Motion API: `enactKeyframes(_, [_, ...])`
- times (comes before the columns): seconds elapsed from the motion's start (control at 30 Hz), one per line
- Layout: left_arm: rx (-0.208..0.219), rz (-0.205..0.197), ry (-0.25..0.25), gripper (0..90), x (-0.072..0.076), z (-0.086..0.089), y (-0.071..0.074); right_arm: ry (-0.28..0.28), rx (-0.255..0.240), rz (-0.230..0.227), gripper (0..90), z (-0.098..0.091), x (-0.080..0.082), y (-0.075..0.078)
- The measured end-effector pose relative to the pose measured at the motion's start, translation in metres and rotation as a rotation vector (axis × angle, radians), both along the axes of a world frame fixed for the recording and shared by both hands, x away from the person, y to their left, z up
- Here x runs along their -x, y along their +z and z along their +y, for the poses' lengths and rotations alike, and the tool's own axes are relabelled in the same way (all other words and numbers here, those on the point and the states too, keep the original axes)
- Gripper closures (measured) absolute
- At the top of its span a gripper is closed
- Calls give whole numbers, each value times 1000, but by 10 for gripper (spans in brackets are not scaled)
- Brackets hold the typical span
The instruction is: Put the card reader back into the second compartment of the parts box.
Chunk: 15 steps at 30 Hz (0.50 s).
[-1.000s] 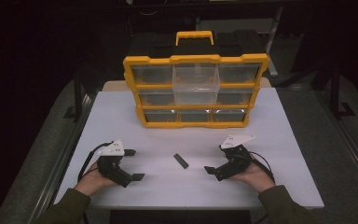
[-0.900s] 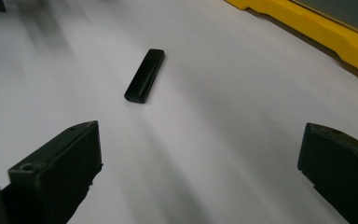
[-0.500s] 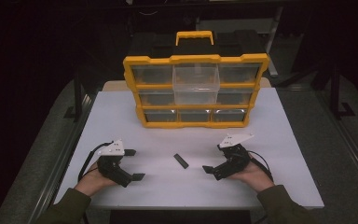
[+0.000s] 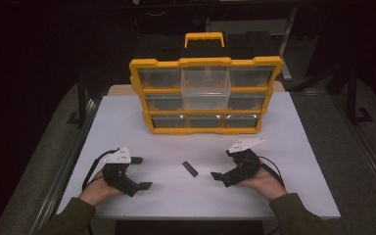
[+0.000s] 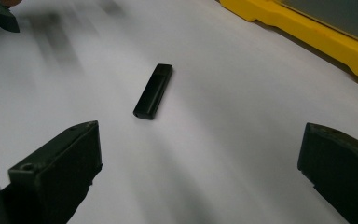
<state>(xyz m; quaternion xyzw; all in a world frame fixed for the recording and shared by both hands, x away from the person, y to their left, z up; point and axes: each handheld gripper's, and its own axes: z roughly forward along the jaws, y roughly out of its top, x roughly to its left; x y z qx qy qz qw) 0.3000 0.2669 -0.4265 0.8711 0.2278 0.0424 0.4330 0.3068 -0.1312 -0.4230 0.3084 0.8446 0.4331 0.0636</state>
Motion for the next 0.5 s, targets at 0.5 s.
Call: enactKeyframes(0.5, [1,0,-1,0,0,0,0,16,2,1,0,6,-5,4])
